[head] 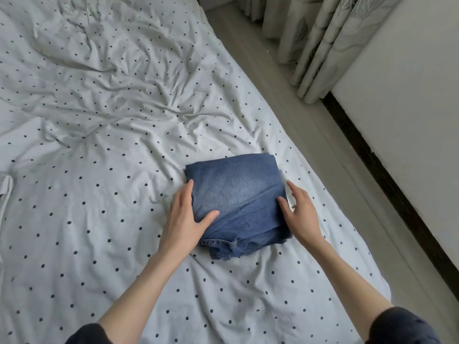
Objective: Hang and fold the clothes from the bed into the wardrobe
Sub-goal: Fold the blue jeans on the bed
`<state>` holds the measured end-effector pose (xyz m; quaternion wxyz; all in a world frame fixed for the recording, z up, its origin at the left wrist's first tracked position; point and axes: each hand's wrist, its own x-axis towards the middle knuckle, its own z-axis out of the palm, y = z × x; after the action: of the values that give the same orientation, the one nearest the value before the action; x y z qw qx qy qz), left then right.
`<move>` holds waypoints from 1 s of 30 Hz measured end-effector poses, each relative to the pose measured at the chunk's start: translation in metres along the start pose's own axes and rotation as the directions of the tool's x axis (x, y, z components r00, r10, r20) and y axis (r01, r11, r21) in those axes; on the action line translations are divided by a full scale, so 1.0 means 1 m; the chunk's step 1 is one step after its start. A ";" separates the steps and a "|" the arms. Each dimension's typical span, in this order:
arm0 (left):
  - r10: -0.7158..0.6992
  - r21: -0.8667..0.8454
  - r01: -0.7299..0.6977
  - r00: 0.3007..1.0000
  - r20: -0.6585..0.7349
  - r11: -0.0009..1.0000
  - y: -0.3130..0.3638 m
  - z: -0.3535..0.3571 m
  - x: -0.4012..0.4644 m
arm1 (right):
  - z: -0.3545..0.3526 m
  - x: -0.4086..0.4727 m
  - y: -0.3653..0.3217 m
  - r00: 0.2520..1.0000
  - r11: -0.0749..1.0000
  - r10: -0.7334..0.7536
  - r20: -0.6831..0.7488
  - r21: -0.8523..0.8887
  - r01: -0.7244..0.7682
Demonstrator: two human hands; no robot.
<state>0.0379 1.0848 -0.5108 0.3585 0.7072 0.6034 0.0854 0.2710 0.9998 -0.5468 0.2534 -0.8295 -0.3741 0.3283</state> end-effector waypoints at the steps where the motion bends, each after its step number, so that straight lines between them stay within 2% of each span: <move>1: -0.075 -0.099 0.077 0.997 0.029 0.992 0.000 -0.001 0.004 | -0.003 0.006 -0.002 0.990 0.978 0.131 0.048 0.156 -0.137; 3: -0.193 -0.292 0.215 0.976 0.104 0.932 0.000 -0.003 0.013 | -0.008 0.020 -0.002 0.905 0.788 0.304 0.299 0.455 -0.415; 5: -0.316 -0.456 0.384 0.923 0.221 0.803 0.004 -0.005 0.017 | -0.013 0.034 0.003 0.807 0.622 0.301 0.509 0.536 -0.570; 8: -0.427 -0.543 0.582 0.813 0.395 0.605 0.005 -0.013 0.023 | -0.021 0.049 0.007 0.718 0.599 0.258 0.646 0.476 -0.644; 10: -0.447 -0.552 0.652 0.758 0.475 0.520 0.000 -0.019 0.028 | -0.025 0.056 0.008 0.672 0.611 0.247 0.698 0.426 -0.667; 14: -0.417 -0.528 0.686 0.726 0.547 0.501 -0.003 -0.028 0.034 | -0.032 0.062 0.003 0.624 0.633 0.262 0.736 0.357 -0.687; 17: -0.399 -0.524 0.672 0.737 0.546 0.523 -0.001 -0.034 0.033 | -0.037 0.059 -0.004 0.629 0.648 0.285 0.723 0.338 -0.682; 24: -0.327 -0.547 0.606 0.786 0.525 0.577 0.006 -0.056 0.000 | -0.063 0.003 -0.022 0.727 0.660 0.246 0.641 0.439 -0.610; 30: -0.147 -0.535 0.502 0.807 0.571 0.679 0.044 -0.087 -0.044 | -0.108 -0.099 -0.032 0.833 0.595 0.272 0.482 0.596 -0.539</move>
<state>0.0136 1.0791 -0.4066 0.7341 0.4062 0.5421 0.0473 0.2854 0.9220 -0.4193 0.4013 -0.6588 -0.0529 0.6341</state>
